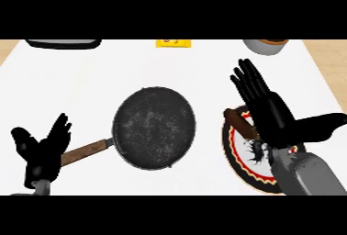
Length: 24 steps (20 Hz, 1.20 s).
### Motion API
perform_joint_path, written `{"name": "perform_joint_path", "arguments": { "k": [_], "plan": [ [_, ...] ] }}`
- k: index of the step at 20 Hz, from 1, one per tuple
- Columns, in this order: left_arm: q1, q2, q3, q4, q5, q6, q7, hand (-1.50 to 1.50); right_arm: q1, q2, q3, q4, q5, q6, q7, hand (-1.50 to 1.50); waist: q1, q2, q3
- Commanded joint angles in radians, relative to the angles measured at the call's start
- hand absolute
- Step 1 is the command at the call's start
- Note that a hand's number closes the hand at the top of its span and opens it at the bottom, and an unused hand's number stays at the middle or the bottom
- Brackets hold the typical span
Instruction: Pick the sweet potato from the plate and place it in the pan
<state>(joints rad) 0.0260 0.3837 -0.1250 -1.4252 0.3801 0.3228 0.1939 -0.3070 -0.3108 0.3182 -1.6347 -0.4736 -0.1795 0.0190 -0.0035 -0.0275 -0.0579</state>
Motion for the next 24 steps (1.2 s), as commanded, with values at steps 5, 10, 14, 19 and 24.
{"name": "perform_joint_path", "arguments": {
  "k": [5, 10, 14, 19, 24],
  "plan": [
    [-0.07, 0.144, -0.015, 0.014, -0.135, -0.015, -0.015, 0.0, -0.199, -0.181, 0.292, -0.094, 0.217, 0.372, -0.042, -1.5, 0.053, 0.027, 0.056],
    [-0.04, 0.192, 0.007, 0.053, -0.155, -0.012, -0.009, 0.0, -0.189, -0.283, 0.089, -0.033, 0.533, 0.09, -0.225, 1.5, -0.026, 0.025, 0.061],
    [-0.085, 0.209, 0.007, 0.071, -0.163, -0.056, 0.007, 0.0, 0.001, -0.293, 0.035, 0.11, 0.393, 0.269, -0.689, -1.5, 0.0, 0.036, 0.061],
    [-0.105, 0.185, 0.015, 0.096, -0.181, -0.062, -0.003, 0.0, -0.009, -0.386, 0.054, 0.123, 0.559, 0.295, -0.783, -1.5, 0.004, 0.028, 0.058],
    [-0.13, 0.174, 0.009, 0.136, -0.208, -0.05, 0.015, 0.0, -0.025, -0.458, 0.092, -0.129, 0.746, 0.205, -0.509, -1.5, -0.018, 0.02, 0.055]
  ]
}}
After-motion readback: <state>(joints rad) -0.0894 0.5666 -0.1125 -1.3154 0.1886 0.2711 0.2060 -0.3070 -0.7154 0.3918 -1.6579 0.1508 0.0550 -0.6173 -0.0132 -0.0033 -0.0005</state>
